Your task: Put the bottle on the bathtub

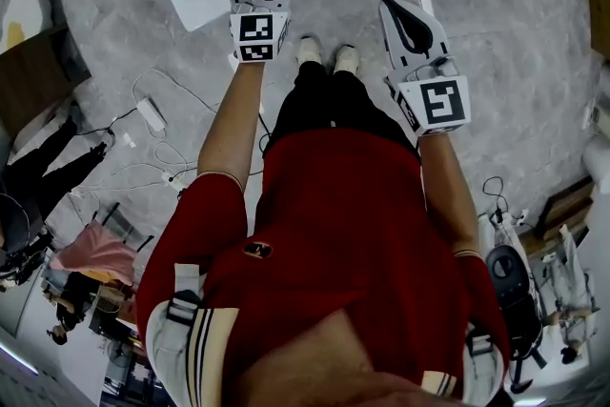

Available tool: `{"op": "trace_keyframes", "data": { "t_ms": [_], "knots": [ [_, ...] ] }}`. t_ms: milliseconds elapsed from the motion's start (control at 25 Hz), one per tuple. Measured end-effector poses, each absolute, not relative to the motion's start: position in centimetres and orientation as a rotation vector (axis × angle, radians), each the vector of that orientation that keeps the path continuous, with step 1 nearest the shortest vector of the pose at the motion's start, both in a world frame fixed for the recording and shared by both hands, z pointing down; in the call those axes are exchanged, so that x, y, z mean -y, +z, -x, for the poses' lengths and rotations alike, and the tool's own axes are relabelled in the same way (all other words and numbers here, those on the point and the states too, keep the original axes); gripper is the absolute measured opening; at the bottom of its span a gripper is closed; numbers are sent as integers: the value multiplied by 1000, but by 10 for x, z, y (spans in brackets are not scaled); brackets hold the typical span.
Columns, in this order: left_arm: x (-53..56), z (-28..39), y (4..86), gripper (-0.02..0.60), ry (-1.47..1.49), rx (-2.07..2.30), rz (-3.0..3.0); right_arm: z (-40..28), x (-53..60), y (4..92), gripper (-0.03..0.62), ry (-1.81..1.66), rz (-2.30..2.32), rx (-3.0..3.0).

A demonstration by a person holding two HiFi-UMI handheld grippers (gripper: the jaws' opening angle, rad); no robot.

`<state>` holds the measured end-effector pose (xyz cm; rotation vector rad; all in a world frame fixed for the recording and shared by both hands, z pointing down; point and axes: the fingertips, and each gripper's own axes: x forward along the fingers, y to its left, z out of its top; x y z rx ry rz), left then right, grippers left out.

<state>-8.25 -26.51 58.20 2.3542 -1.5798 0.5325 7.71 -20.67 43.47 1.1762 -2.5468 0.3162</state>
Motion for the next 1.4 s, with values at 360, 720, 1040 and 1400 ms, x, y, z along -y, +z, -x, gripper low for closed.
{"op": "trace_keyframes", "data": {
  "t_ms": [360,720,1040,1400],
  "knots": [
    [243,89,553,281,511,1607,-2367,-66,201,420,0,296,-1155,2589],
    [197,82,496,279,369,1629,-2379,-55,188,403,0,270,-1124,2650],
    [173,76,438,233,208,1616,-2409,-47,176,387,0,270,-1109,2708],
    [146,59,382,100,147,1639,-2501,-42,154,365,0,255,-1096,2783]
  ]
}}
